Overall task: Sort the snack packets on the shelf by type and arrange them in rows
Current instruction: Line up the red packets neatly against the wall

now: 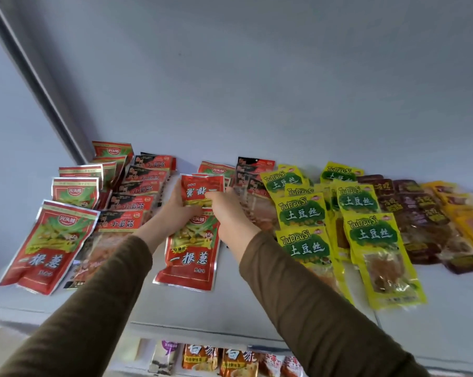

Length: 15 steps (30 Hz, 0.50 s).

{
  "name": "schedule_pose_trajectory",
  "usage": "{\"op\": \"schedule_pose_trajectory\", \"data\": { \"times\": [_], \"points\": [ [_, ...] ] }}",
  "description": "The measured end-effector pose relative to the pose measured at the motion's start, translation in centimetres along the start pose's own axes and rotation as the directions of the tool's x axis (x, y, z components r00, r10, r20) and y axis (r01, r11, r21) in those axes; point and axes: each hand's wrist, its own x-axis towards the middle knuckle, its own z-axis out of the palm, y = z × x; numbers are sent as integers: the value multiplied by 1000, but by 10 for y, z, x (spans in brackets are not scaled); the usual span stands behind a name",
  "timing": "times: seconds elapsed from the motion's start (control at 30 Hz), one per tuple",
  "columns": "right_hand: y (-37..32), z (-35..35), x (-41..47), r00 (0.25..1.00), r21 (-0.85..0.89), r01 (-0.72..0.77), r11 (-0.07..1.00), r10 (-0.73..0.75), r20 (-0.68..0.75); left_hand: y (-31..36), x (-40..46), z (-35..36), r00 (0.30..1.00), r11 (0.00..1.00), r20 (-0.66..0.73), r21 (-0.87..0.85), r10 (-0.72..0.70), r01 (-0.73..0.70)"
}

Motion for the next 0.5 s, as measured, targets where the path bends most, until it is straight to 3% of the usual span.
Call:
{"op": "schedule_pose_trajectory", "data": {
  "times": [0.23,0.33,0.5],
  "points": [
    [-14,-3,20,997,13,26,1000,-25,-78,4,26,-7,993,989,23,-93,-116,117],
    [-16,-2,23,999,30,-16,999,17,-32,9,34,-8,988,979,7,-132,-153,153],
    [-13,6,27,1000,6,7,1000,-6,-16,11,41,-12,987,986,-37,-62,-157,154]
  ]
}}
